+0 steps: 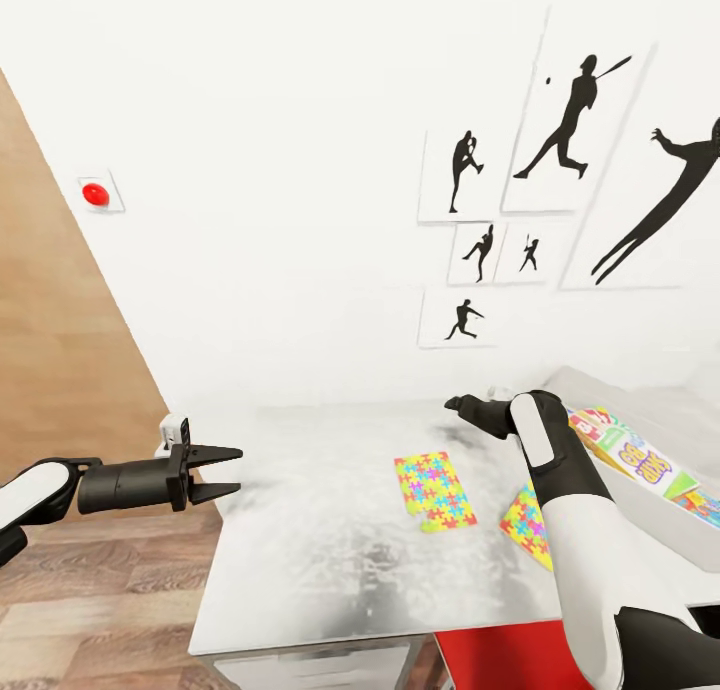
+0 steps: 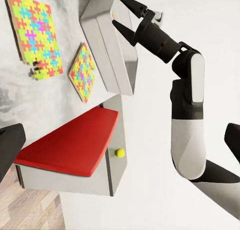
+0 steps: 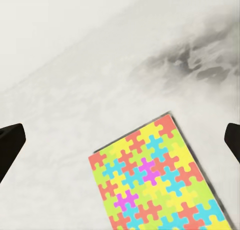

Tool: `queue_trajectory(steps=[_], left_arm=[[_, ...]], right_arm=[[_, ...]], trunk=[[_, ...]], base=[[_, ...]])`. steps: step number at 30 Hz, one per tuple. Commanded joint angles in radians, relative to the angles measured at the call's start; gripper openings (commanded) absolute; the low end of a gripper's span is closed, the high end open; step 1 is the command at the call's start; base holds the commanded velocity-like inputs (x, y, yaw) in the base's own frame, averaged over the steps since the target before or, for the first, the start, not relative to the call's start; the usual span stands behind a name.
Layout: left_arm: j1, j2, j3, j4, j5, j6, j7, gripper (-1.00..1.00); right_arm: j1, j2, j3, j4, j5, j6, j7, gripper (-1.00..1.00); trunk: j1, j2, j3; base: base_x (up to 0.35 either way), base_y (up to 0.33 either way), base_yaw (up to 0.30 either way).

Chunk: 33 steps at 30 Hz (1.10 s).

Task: Put all the toys in the child's room - the three board games (two on the bed and one on the table), the two jigsaw puzzles on the table, and the tennis ball on the table - inside the toy box on the table in the child's room.

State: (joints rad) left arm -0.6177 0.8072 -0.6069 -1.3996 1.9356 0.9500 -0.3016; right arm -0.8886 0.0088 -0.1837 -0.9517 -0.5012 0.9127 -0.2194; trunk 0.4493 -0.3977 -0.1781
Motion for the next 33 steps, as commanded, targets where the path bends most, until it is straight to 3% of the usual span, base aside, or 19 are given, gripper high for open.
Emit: queue_trajectory(steps=[1,12,18,21,33], left_arm=[[-0.002,0.001,-0.003,0.001,-0.004,0.000,-0.009,1.00],[-0.002,0.001,-0.003,0.001,-0.004,0.001,-0.011,1.00],[-0.002,0.003,-0.004,0.000,-0.003,0.003,-0.012,1.00],[-0.002,0.003,-0.004,-0.001,-0.003,0.004,-0.012,1.00],[-0.002,0.003,-0.004,-0.002,-0.002,0.010,-0.013,1.00]], right_arm=[[-0.001,0.001,-0.002,-0.001,-0.011,0.003,-0.009,1.00],[-0.001,0.011,0.003,-0.003,-0.009,0.001,-0.018,1.00],[-0.003,0.019,0.060,0.001,0.056,0.009,-0.130,1.00],[-0.007,0.025,0.072,0.008,0.066,0.010,-0.162,1.00],[-0.081,0.035,0.080,0.203,0.074,-0.012,-0.178,1.00]], trunk=[[0.001,-0.002,-0.002],[0.001,-0.002,-0.002],[0.001,-0.002,-0.002],[0.001,-0.002,-0.002],[0.001,-0.002,-0.002]], base=[[0.000,0.000,-0.031],[0.000,0.000,-0.005],[0.000,0.000,0.000],[0.000,0.000,0.000],[0.000,0.000,0.000]])
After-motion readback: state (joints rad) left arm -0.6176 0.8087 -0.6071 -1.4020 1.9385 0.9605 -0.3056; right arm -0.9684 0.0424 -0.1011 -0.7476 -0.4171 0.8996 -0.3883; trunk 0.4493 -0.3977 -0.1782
